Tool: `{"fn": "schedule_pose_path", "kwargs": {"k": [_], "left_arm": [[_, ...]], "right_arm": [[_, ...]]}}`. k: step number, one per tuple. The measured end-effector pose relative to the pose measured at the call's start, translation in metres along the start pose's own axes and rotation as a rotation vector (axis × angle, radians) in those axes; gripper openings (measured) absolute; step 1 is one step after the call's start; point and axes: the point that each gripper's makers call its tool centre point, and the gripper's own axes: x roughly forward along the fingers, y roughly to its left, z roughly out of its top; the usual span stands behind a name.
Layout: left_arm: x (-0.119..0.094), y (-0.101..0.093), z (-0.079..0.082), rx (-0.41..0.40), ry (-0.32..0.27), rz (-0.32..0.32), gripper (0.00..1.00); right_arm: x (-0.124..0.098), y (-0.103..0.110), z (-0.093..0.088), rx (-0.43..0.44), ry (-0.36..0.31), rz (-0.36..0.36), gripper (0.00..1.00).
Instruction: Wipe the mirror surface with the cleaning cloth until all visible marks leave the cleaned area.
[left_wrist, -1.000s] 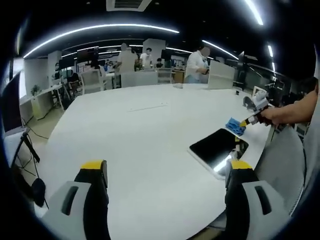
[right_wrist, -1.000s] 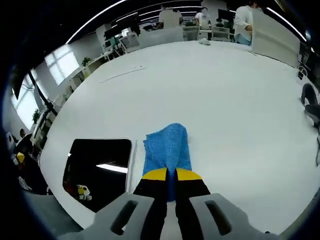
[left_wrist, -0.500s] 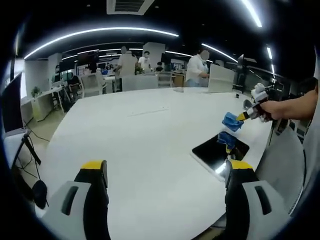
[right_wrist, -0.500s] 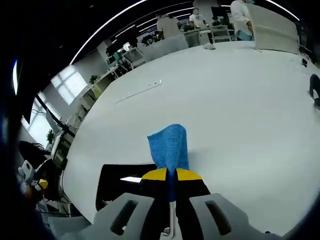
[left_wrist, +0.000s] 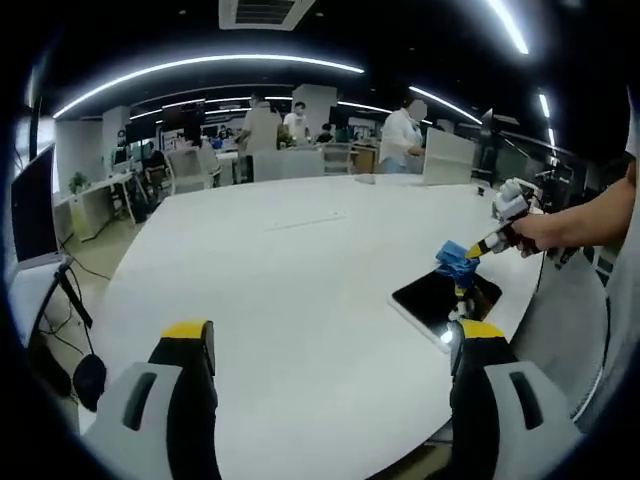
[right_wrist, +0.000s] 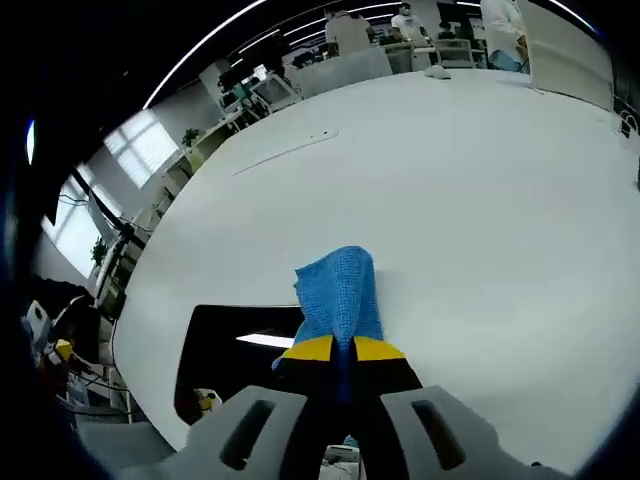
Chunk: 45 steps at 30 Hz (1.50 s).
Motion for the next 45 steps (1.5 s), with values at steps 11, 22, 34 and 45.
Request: {"fn": "schedule_pose_path", "kwargs": {"k": [11,22,34,45], "left_arm": [[-0.001,0.0,-0.002,0.009,0.011,0.005,0.99],[0.002,0.0,-0.003,0.015,0.016,-0.003,0.99],[0.0,0.001,-0.008,0.02,0.022,-0.007,0.99],[0.001,0.0,-0.013,0.011,0.026,-0.013,0.99]], "right_arm": [[0.003,-0.004,-0.006,0.005,0.02,-0.042,0.0],[0.002,0.002,-0.007,0.023,0.032,-0.043,0.0],[0.008,0.014,-0.007,0.049,0.045,-0.029,0.0],[0.015,0.03,-0.007,0.026,0.054,-0.029,0.0]]}}
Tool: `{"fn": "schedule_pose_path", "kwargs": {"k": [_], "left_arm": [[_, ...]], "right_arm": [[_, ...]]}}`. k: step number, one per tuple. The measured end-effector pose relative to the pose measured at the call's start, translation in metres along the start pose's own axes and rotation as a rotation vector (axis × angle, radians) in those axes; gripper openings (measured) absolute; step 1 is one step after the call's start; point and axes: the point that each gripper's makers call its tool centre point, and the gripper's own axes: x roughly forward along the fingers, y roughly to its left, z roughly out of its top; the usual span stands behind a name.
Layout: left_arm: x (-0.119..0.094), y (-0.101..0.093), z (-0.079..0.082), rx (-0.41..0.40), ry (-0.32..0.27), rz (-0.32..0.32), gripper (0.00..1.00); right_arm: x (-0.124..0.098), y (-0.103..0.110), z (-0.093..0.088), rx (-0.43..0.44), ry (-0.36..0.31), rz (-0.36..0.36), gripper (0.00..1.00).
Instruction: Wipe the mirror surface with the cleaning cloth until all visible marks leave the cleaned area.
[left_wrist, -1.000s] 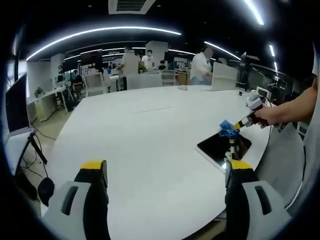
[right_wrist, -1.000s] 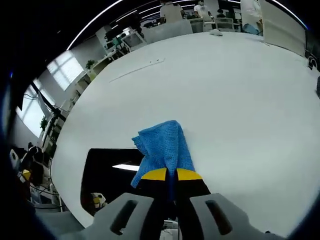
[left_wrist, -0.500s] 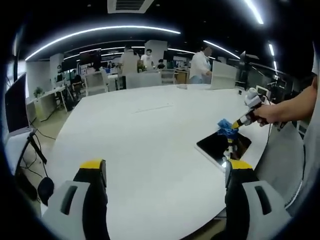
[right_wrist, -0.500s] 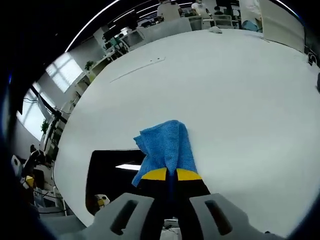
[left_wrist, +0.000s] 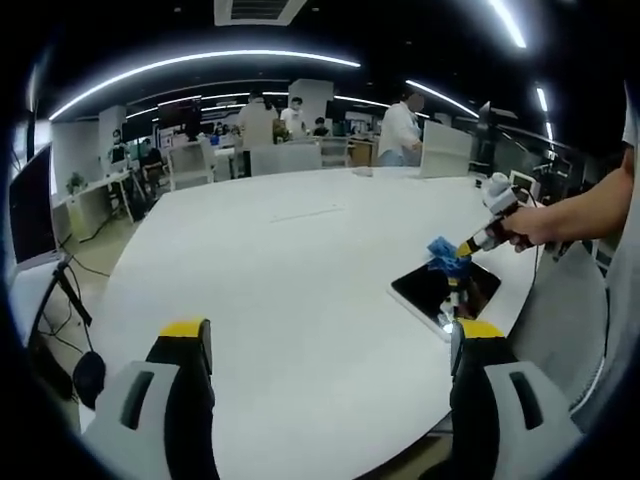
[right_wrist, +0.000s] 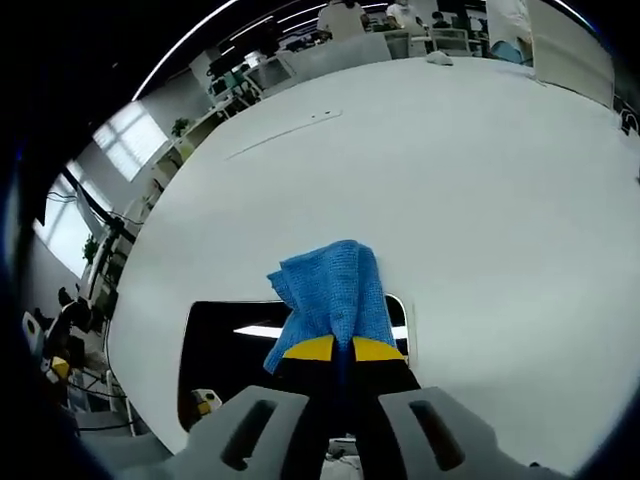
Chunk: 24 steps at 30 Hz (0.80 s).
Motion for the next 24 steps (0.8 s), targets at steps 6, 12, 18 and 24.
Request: {"fn": "schedule_pose_path", "kwargs": {"k": [6,12,18,24], "left_arm": [[0.0,0.0,-0.003,0.029,0.008,0.004,0.99],[0.0,-0.005,-0.004,0.022,0.011,-0.017,0.99],[-0.002,-0.006,-0.003,0.023,0.011,-0.028,0.99],[-0.008,-0.002,-0.002,0.021,0.008,-0.03,0.99]], "right_arm": [[0.003,0.006,0.0,0.0,0.006,0.004,0.0],[0.003,0.019,-0.001,-0.001,0.011,0.007,0.0],[0.011,0.035,-0.001,-0.024,0.023,0.024,0.0],[0.014,0.052,-0.002,-0.021,0.033,0.034,0.0]]}}
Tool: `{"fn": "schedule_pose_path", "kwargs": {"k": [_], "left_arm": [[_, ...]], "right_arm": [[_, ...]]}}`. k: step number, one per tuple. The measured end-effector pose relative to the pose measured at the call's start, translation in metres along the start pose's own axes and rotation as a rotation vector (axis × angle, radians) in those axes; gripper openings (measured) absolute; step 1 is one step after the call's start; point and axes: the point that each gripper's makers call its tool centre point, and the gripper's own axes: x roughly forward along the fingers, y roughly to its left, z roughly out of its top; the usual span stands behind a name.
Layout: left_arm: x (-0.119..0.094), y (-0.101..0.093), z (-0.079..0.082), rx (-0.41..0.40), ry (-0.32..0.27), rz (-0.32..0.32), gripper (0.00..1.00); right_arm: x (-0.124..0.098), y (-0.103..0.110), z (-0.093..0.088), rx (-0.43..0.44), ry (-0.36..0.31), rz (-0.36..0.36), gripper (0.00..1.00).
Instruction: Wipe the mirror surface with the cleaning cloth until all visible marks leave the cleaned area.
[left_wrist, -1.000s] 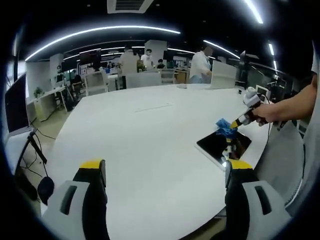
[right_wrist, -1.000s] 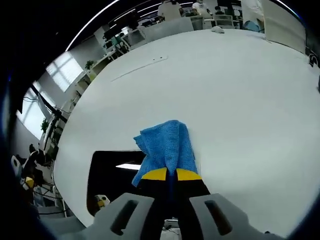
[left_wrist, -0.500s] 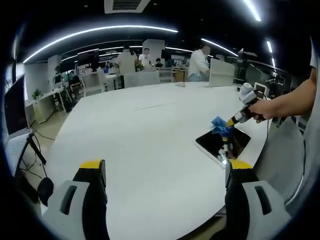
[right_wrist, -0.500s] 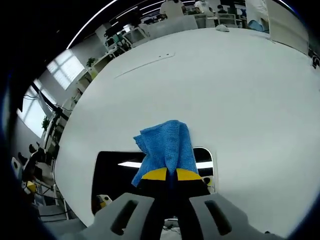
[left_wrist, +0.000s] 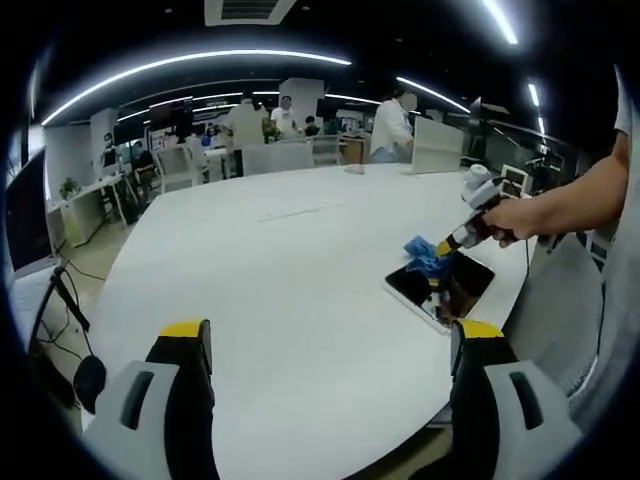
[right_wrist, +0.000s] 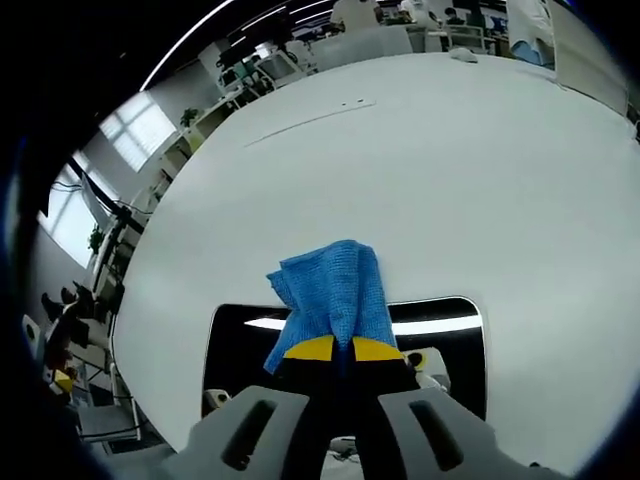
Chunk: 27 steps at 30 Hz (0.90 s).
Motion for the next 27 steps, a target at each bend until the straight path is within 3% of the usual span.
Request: {"fn": "schedule_pose_path", "kwargs": {"k": [16,27], "left_arm": [[-0.01,0.003,0.003,-0.008,-0.003,0.006,0.99],[-0.009,-0.001,-0.003,-0.029,-0.011,0.001,0.99]], "right_arm": [[0.016,0.021,0.002,0.035,0.009,0.02,0.0],[0.026,0.038,0.002,-0.007,0.02,0.029,0.0]]}}
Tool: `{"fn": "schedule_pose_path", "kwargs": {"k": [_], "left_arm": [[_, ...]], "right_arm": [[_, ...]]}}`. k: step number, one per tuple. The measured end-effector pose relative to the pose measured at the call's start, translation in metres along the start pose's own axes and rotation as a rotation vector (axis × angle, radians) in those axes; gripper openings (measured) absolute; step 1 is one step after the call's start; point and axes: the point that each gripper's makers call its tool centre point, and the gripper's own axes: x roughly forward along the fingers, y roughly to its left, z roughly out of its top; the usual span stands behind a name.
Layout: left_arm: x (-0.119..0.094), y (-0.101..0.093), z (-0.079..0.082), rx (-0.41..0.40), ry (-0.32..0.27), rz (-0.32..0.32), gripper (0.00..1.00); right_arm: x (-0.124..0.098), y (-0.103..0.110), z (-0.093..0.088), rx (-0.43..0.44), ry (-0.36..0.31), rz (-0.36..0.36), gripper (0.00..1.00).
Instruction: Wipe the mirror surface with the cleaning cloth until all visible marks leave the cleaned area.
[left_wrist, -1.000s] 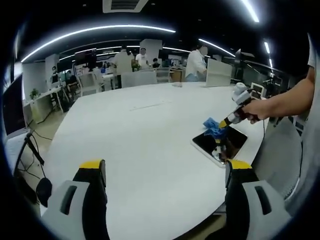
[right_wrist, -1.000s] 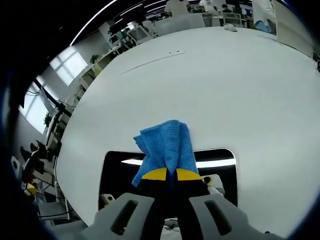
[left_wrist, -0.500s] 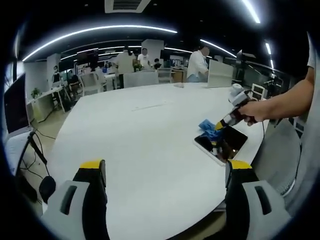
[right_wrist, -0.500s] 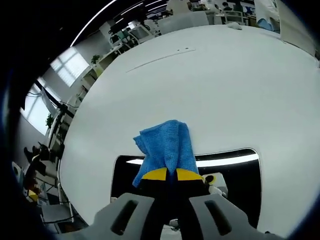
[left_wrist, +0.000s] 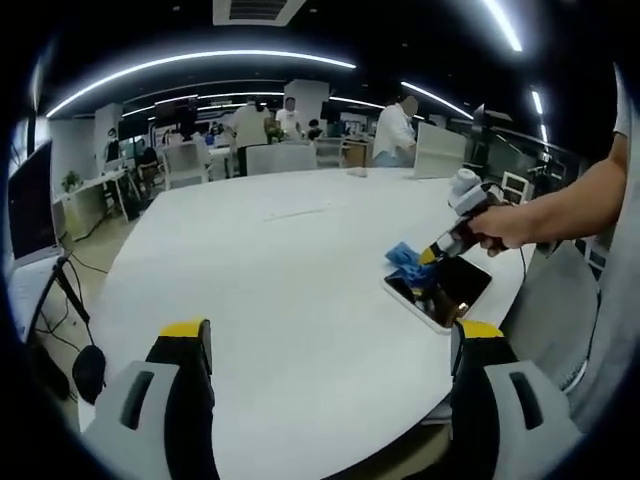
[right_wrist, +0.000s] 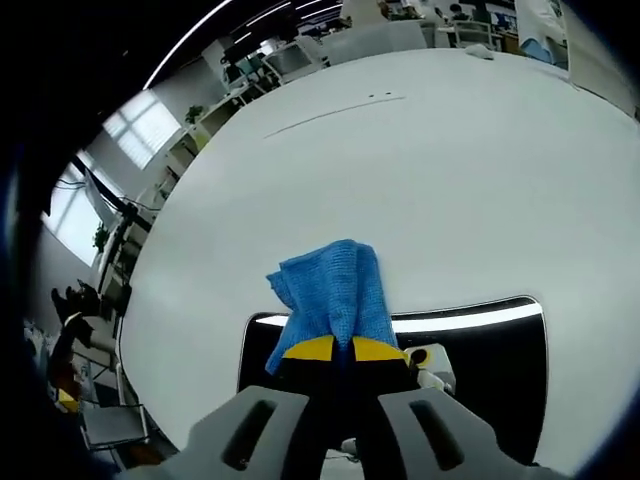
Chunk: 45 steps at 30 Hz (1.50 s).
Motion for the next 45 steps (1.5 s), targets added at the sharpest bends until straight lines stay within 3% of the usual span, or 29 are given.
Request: {"fn": "schedule_pose_path", "kwargs": {"k": [9,25,45], "left_arm": [[-0.002,0.002,-0.002,-0.004,0.002,0.006,0.99],[-0.004,0.002,0.002,0.005,-0.002,0.014,0.99],[-0.008,0.003,-0.001,0.008,0.001,0.024,0.99]], "right_arm": [[0.007,0.022,0.0,-0.042,0.004,0.023,0.0],[0.015,0.051,0.0,-0.026,0.013,0.055,0.0],[0.015,0.051,0.001,-0.035,-0.014,0.059,0.0]]}}
